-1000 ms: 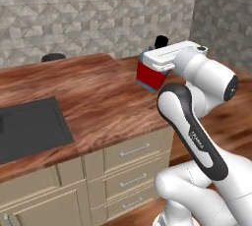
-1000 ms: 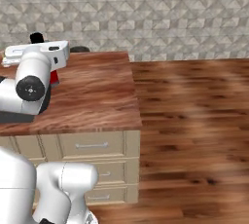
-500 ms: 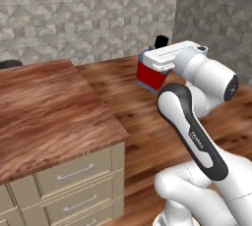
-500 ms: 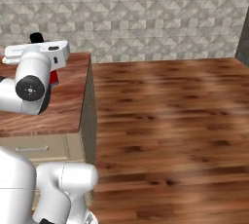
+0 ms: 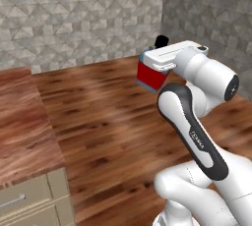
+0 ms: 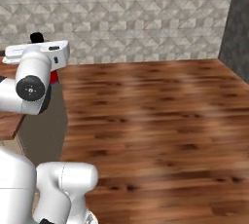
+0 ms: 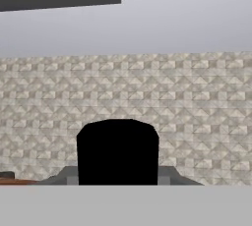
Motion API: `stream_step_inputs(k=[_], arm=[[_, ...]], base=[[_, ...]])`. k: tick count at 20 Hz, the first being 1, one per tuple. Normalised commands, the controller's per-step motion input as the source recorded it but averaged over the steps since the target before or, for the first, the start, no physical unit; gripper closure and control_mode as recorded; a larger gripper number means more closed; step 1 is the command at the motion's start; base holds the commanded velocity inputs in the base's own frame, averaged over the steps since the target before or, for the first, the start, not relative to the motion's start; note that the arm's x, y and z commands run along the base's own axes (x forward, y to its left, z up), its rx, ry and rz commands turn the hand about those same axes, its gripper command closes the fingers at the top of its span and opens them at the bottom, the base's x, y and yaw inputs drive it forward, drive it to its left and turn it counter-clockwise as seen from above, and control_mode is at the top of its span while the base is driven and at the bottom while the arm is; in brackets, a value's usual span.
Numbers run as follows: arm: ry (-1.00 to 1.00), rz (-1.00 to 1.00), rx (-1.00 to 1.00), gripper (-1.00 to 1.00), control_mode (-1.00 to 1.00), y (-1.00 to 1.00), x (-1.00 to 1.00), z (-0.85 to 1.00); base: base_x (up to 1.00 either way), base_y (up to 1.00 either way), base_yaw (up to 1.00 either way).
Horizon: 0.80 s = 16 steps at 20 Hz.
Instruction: Open the cabinet directly in front. Then move the liquor and the mug to the dining counter with the candle on it.
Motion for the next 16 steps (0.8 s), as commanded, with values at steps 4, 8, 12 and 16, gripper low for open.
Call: stream_step_inputs(k=[4,8,12,16], arm=[[0.0,0.0,0.0,1.0,1.0,0.0,0.0,0.0],[0.0,0.0,0.0,1.0,1.0,0.0,0.0,0.0],[0.0,0.0,0.0,1.0,1.0,0.0,0.0,0.0],[0.0,0.0,0.0,1.0,1.0,0.0,0.0,0.0]], base=[[0.74,-1.0,0.0],[0.96,-1.0,0.0],[1.0,-0.67,0.05],[1.0,-0.37,0.17]])
